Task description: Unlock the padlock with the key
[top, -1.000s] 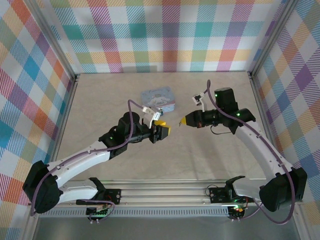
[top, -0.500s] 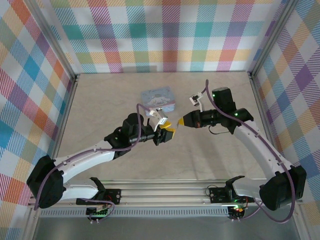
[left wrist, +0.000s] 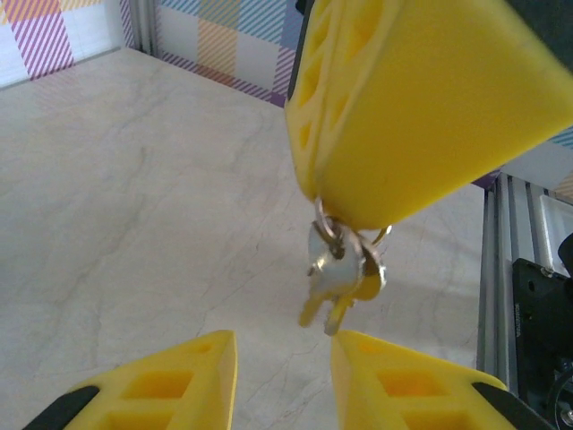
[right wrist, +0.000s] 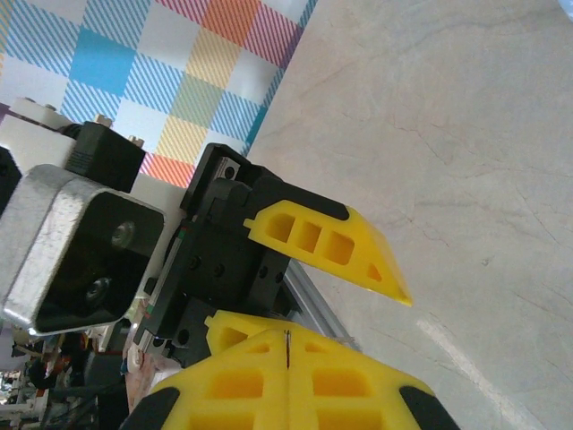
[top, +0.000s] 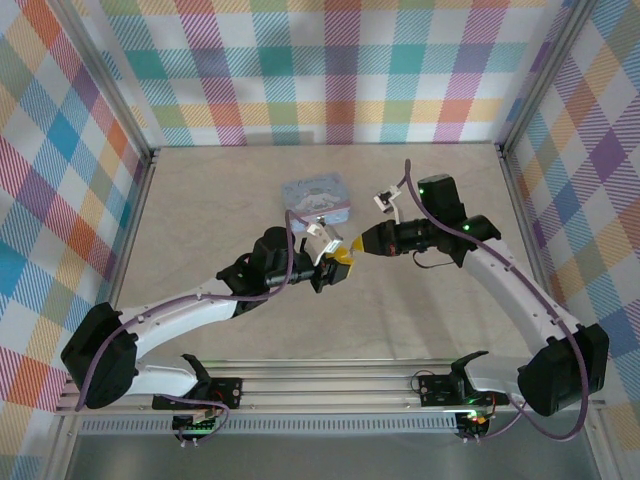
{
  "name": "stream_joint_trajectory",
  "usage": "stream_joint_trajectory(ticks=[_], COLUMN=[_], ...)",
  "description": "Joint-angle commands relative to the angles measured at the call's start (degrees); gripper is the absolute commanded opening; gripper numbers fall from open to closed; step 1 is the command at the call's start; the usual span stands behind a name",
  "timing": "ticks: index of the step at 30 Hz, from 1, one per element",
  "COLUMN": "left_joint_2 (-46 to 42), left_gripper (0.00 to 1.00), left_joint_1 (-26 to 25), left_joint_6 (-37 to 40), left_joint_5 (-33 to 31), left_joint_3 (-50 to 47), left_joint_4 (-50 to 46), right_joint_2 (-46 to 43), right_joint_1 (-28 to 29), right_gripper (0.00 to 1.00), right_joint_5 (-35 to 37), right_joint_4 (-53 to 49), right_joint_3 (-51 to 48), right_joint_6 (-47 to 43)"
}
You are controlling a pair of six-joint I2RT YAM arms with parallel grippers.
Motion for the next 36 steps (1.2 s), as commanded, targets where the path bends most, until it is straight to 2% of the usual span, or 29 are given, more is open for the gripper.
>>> stream_joint_trajectory(ticks=[1, 5, 14, 21, 22, 23, 26, 28, 31, 36], left_joint_2=[-0.47, -1.16, -3.97, -5.22, -5.18, -5.18, -4.89, -4.48, -3.98, -2.35], left_gripper=[0.33, 0.31, 0.0, 0.0, 0.02, 0.09, 0.42, 0.49, 0.51, 0.44], left_joint_1=[-0.4, -0.34, -0.44, -0.38, -0.44, -0.34, -0.46, -0.47, -0.46, -0.42], left_joint_6=[1.63, 1.92, 2.45, 2.67, 2.71, 2.62, 2.36, 2.27, 2.39, 3.69], left_joint_5=[-0.31, -0.92, -3.0, -3.83, -3.76, -3.55, -2.92, -2.84, -3.04, -3.3], left_joint_3=[2.05, 2.02, 0.7, 0.28, 0.16, 0.01, -0.07, -0.05, 0.08, 1.45], left_joint_4=[2.67, 2.84, 1.85, -1.15, -1.2, -1.12, -0.8, -0.3, 0.96, 1.64], right_joint_2=[0.19, 0.19, 0.54, 1.08, 1.15, 1.16, 1.27, 1.33, 1.34, 1.11], right_joint_1=[0.53, 0.8, 0.91, 0.93, 0.91, 0.9, 0.9, 0.93, 0.91, 0.9], right_gripper=[0.0, 0.0, 0.0, 0.0, 0.0, 0.0, 0.0, 0.0, 0.0, 0.0], right_joint_5=[-1.68, -1.68, 0.42, 1.61, 1.77, 1.74, 1.77, 1.57, 1.18, 0.49], right_joint_4=[2.44, 3.14, 3.58, 4.85, 5.02, 5.09, 5.48, 5.8, 6.25, 7.29], right_joint_3=[0.12, -0.15, -0.75, -1.2, -1.2, -1.16, -1.21, -1.3, -1.39, -1.74], right_joint_6=[0.92, 1.6, 3.0, 4.69, 4.87, 4.92, 5.49, 5.86, 6.39, 7.75])
